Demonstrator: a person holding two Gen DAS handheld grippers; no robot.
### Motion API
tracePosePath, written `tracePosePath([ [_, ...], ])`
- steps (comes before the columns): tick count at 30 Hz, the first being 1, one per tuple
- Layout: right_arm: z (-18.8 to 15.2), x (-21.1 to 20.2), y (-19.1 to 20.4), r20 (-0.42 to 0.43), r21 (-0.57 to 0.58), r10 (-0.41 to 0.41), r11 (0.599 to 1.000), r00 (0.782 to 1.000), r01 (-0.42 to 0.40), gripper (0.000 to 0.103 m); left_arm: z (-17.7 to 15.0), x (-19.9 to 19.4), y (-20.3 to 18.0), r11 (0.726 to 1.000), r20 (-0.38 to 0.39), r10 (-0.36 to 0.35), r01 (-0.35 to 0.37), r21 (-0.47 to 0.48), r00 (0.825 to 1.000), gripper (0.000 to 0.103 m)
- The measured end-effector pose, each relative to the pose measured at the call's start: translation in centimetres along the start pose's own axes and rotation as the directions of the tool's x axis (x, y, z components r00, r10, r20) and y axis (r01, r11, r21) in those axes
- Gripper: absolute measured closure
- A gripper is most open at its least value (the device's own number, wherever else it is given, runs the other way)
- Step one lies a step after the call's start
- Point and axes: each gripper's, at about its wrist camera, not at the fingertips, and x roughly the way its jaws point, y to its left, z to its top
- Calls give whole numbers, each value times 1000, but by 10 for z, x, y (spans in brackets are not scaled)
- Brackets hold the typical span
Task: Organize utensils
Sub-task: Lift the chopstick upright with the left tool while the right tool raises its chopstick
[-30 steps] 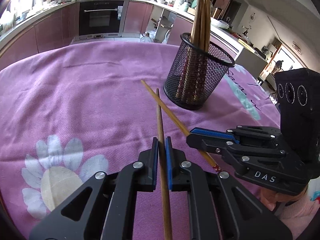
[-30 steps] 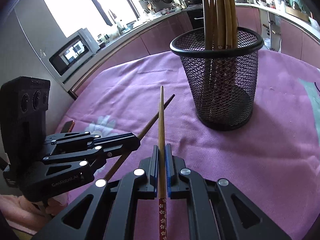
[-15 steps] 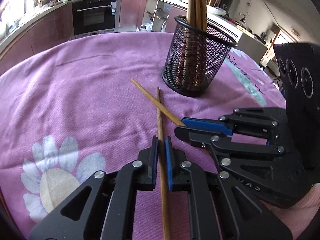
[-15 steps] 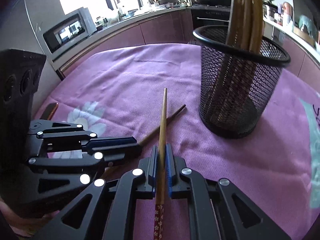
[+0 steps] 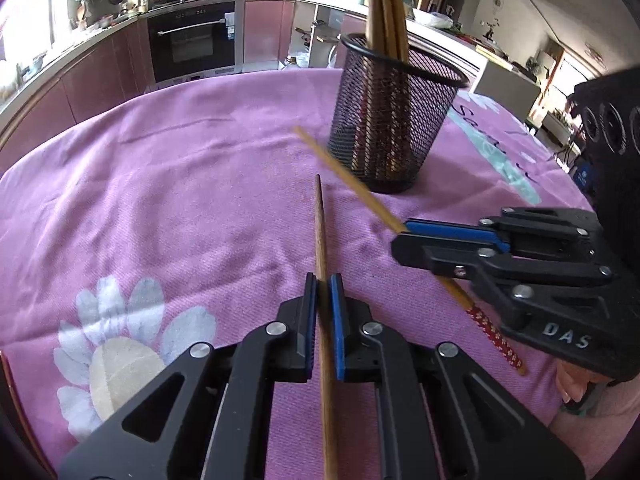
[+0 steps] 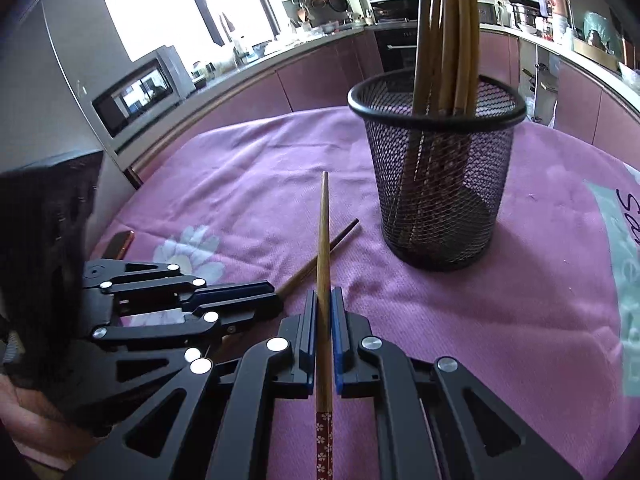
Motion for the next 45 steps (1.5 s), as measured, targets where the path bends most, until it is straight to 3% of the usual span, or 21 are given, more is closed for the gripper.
tracePosePath([
  [9,2,-27,-6,76,39,45,998,996,-48,97,12,-39,22,989,110,-102,113,-97,989,96],
  [17,6,-44,-3,139,27,62,997,988,-66,97,18,-61,23,978,170,-162,181,-107,972,96],
  [21,9,-50,-2,159,24,63,997,985,-67,97,19,-71,17,977,200,-175,195,-83,964,96],
  [45,18,-74,2,243,1,43,999,969,-44,97,22,-97,6,986,267,-147,164,-42,952,96],
])
